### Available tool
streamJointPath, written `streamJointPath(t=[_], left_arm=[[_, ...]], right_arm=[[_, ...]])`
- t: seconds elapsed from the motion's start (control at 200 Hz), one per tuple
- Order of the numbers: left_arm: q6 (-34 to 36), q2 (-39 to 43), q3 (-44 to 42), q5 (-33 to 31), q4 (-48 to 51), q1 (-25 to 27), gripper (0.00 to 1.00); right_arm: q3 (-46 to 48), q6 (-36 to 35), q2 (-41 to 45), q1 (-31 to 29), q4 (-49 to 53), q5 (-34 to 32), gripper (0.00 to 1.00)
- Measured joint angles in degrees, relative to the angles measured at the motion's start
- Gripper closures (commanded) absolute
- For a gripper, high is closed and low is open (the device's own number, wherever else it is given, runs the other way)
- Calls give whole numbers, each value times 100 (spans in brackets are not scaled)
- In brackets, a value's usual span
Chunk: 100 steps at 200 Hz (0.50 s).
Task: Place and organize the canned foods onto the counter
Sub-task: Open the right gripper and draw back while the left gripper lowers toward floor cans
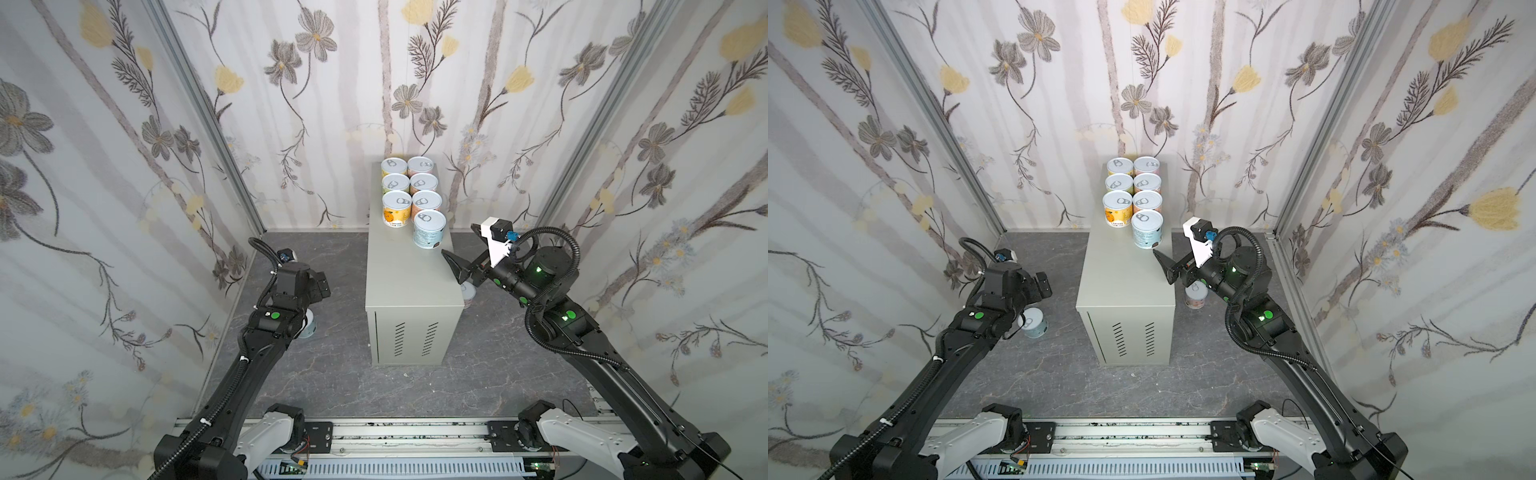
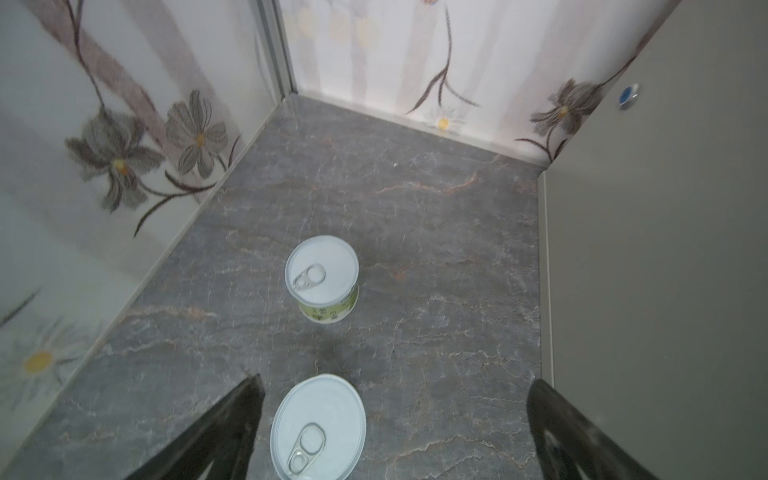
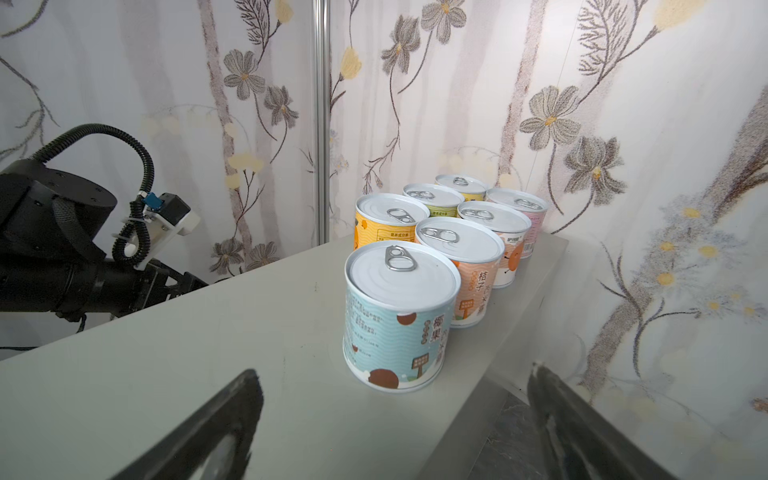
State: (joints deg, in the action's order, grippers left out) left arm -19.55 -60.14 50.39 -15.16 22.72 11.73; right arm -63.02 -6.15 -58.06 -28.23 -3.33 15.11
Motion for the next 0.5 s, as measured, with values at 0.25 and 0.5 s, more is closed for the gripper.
streamJointPath(t=[0.25, 0.5], left_arm=[[-566, -146, -509, 544, 105, -619, 0], [-708, -743, -627, 975, 103, -925, 0]], right_arm=[[160, -81, 289, 131, 188, 0, 0], [199, -101, 216, 245, 278, 105, 0]])
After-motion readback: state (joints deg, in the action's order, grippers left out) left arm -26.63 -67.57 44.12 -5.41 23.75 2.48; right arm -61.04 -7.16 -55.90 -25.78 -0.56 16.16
